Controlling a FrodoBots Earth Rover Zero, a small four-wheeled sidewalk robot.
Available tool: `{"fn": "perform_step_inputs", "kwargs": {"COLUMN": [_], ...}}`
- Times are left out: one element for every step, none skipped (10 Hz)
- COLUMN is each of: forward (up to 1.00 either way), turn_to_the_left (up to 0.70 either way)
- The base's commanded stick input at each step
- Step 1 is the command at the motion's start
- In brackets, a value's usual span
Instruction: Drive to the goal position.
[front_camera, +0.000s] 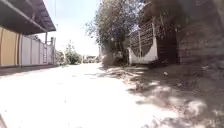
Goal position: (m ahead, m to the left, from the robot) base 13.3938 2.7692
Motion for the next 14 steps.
{"fn": "perform_step_inputs", "kwargs": {"forward": [0.0, 0.0, 0.0, 0.0, 0.0, 0.08, 0.42, 0.69, 0.7, 0.7, 0.7, 0.69, 0.69, 0.69], "turn_to_the_left": [0.0, 0.0, 0.0, 0.0, 0.0, 0.0, 0.0, 0.0, 0.0, 0.07, 0.24, 0.35, 0.35, 0.3]}}
